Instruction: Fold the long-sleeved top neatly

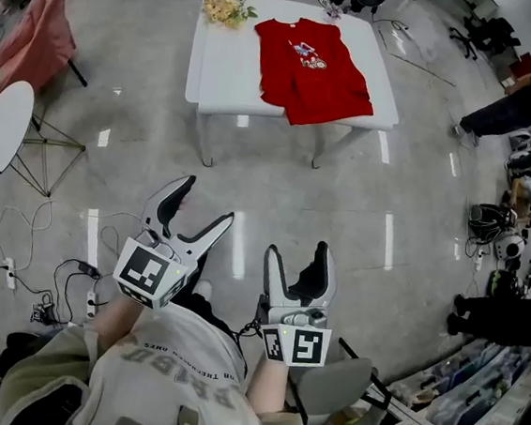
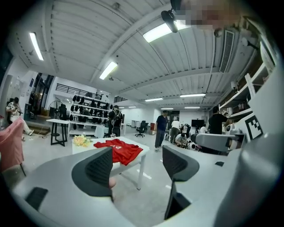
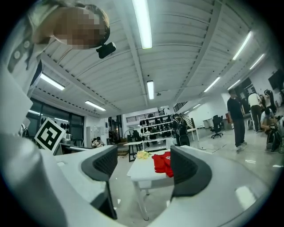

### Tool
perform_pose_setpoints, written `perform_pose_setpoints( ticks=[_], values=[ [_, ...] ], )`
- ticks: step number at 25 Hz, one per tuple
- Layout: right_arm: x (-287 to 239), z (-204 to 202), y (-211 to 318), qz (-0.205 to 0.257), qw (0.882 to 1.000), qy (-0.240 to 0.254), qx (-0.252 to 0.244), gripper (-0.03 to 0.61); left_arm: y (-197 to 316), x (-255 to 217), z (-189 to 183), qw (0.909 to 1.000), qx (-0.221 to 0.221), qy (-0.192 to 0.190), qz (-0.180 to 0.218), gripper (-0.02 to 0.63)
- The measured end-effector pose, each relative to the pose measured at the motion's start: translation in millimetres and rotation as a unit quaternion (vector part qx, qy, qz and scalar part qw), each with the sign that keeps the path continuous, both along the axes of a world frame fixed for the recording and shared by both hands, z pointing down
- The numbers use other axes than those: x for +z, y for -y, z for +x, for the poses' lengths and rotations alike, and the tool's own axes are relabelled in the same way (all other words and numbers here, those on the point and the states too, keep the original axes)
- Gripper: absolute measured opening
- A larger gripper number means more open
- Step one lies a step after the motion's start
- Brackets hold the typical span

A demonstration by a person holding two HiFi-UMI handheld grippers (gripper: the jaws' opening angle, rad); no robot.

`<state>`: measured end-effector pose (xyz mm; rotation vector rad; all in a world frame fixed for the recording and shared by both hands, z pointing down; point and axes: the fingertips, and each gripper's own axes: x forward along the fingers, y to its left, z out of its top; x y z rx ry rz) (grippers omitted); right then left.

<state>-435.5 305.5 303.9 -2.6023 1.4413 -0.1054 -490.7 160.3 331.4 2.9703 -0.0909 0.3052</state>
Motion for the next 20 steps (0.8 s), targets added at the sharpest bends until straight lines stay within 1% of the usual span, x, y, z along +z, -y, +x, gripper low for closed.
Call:
perform_pose_setpoints(
  ticks=[4, 11, 15, 20],
  values=[
    [3.2, 36.5, 25.2, -0.015, 1.0, -0.007, 0.019, 0.362, 27.6, 5.2, 43.7, 0.9998, 0.018, 0.003, 0.0, 0.334],
    [-14.1, 101.2, 78.6, -0.018, 0.998, -0.029, 0.059, 0.362, 95.8, -10.9, 120.6, 0.9988, 0.044, -0.018, 0.008, 0.334],
    [-15.7, 123.1, 99.7, -0.031, 0.997, -0.037, 0.066, 0.362, 123.5, -4.1, 148.1, 0.9986, 0.049, -0.018, 0.0, 0.335],
    [-8.6, 149.3, 108.0, -0.044, 0.996, -0.028, 0.073, 0.362, 133.6, 9.0, 172.0, 0.9985, 0.055, -0.002, -0.009, 0.334]
  ],
)
